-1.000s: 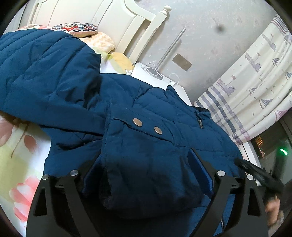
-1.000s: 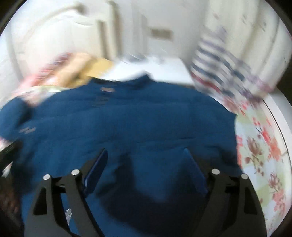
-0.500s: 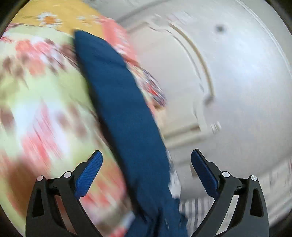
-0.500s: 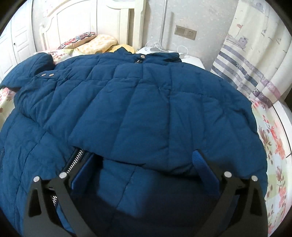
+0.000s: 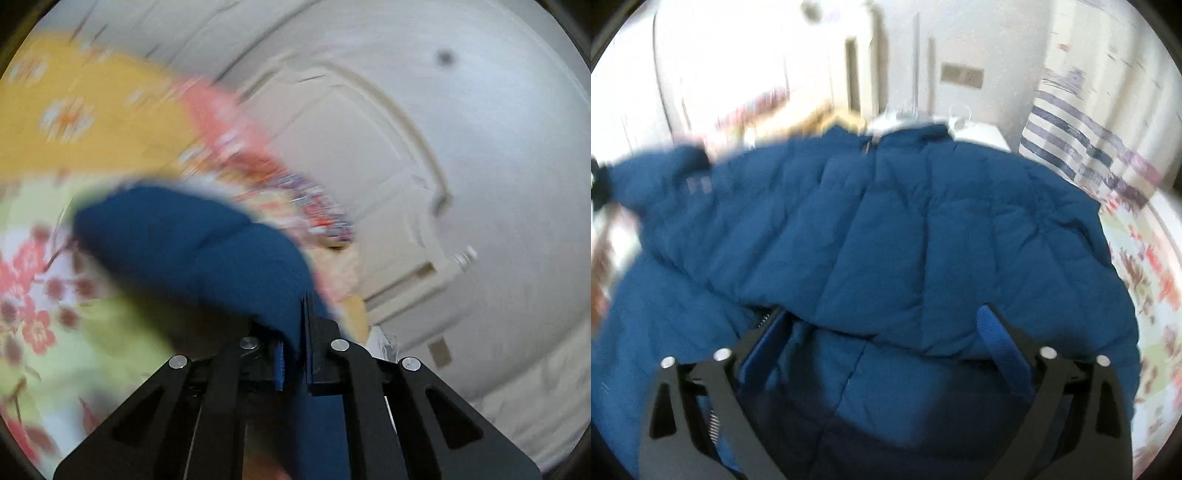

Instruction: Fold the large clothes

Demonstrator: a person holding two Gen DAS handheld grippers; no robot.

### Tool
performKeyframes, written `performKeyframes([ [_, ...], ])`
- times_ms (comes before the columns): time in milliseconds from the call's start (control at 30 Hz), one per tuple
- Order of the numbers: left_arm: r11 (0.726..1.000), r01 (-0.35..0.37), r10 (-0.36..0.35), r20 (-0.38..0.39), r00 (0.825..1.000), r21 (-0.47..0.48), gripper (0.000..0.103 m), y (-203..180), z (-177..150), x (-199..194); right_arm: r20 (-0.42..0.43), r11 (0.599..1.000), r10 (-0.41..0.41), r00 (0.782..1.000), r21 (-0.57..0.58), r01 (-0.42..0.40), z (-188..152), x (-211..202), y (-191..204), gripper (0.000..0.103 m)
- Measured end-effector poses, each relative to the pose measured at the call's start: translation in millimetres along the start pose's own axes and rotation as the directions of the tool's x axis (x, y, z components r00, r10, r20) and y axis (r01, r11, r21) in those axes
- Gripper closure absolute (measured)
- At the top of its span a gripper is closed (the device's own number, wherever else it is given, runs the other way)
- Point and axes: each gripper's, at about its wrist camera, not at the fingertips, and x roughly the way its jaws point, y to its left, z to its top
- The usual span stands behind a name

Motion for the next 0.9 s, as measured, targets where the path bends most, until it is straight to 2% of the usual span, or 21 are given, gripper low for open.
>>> performKeyframes([
  [67,0.981,0.093,-0.098,0.021,0.995,0.171,0.099,-65,-18,-20,0.168,0.989,0.034,0.985,0.137,-0.057,0,-27,-23,0.011],
  [100,0.955,0.146,-0.152,0.003,0.988,0.259,0.099,-98,-33,-28,0.259,0.975,0.014,0.966,0.211,-0.071,0,-43,-38,0.01],
  [167,0.862,0.232,-0.227,-0.067,0.972,0.451,0.099,-164,-78,-43,0.371,0.95,-0.046,0.928,0.305,-0.074,-3,-66,-60,0.009],
  [233,0.714,0.339,-0.27,-0.206,0.941,0.612,0.099,-222,-147,-52,0.421,0.925,-0.122,0.899,0.377,-0.051,-9,-79,-78,0.009],
  [267,0.655,0.375,-0.265,-0.266,0.927,0.656,0.098,-237,-177,-54,0.43,0.91,-0.159,0.889,0.414,-0.038,-13,-83,-87,0.009],
  [333,0.499,0.454,-0.185,-0.422,0.888,0.738,0.098,-268,-262,-47,0.422,0.879,-0.216,0.88,0.477,-0.013,-18,-86,-105,0.009],
  [367,0.438,0.481,-0.114,-0.483,0.868,0.76,0.098,-275,-300,-39,0.414,0.867,-0.232,0.88,0.498,-0.006,-19,-86,-112,0.009],
  [400,0.4,0.496,-0.053,-0.521,0.852,0.771,0.097,-276,-327,-34,0.402,0.849,-0.245,0.882,0.528,-0.005,-22,-85,-120,0.009],
  [433,0.356,0.521,0.055,-0.573,0.817,0.776,0.097,-274,-369,-20,0.394,0.834,-0.25,0.885,0.551,-0.01,-24,-84,-125,0.009],
  [467,0.335,0.534,0.127,-0.599,0.79,0.776,0.096,-268,-392,-11,0.383,0.818,-0.251,0.889,0.575,-0.016,-26,-82,-131,0.009],
  [500,0.29,0.519,0.198,-0.582,0.789,0.804,0.095,-260,-417,-5,0.374,0.805,-0.249,0.894,0.593,-0.024,-30,-81,-136,0.009],
  [533,0.223,0.48,0.188,-0.52,0.833,0.849,0.094,-254,-429,-12,0.369,0.797,-0.243,0.897,0.603,-0.032,-33,-79,-138,0.009],
  [567,0.182,0.464,0.177,-0.493,0.852,0.867,0.093,-251,-436,-20,0.365,0.791,-0.234,0.901,0.61,-0.042,-34,-78,-141,0.009],
  [600,0.155,0.462,0.177,-0.484,0.857,0.873,0.093,-250,-438,-23,0.361,0.789,-0.226,0.905,0.613,-0.047,-34,-76,-144,0.009],
  [667,0.127,0.471,0.179,-0.487,0.855,0.873,0.091,-252,-431,-33,0.356,0.792,-0.215,0.909,0.608,-0.05,-34,-72,-143,0.009],
  [700,0.112,0.46,0.171,-0.473,0.864,0.881,0.091,-253,-427,-44,0.355,0.794,-0.213,0.91,0.605,-0.05,-34,-71,-142,0.009],
  [767,0.099,0.403,0.103,-0.412,0.905,0.91,0.091,-255,-405,-63,0.358,0.798,-0.209,0.91,0.6,-0.053,-33,-71,-140,0.009],
  [800,0.134,0.387,0.053,-0.397,0.916,0.912,0.09,-253,-386,-73,0.36,0.799,-0.209,0.909,0.599,-0.053,-33,-72,-140,0.009],
  [833,0.209,0.394,0.004,-0.404,0.915,0.895,0.083,-247,-363,-84,0.36,0.799,-0.21,0.909,0.599,-0.053,-32,-71,-140,0.009],
  [867,0.284,0.398,-0.028,-0.408,0.913,0.872,0.053,-237,-343,-88,0.359,0.798,-0.21,0.909,0.6,-0.053,-32,-72,-138,0.009],
  [900,0.387,0.397,-0.068,-0.404,0.912,0.832,0.03,-229,-323,-88,0.356,0.797,-0.211,0.91,0.602,-0.051,-31,-71,-138,0.009],
])
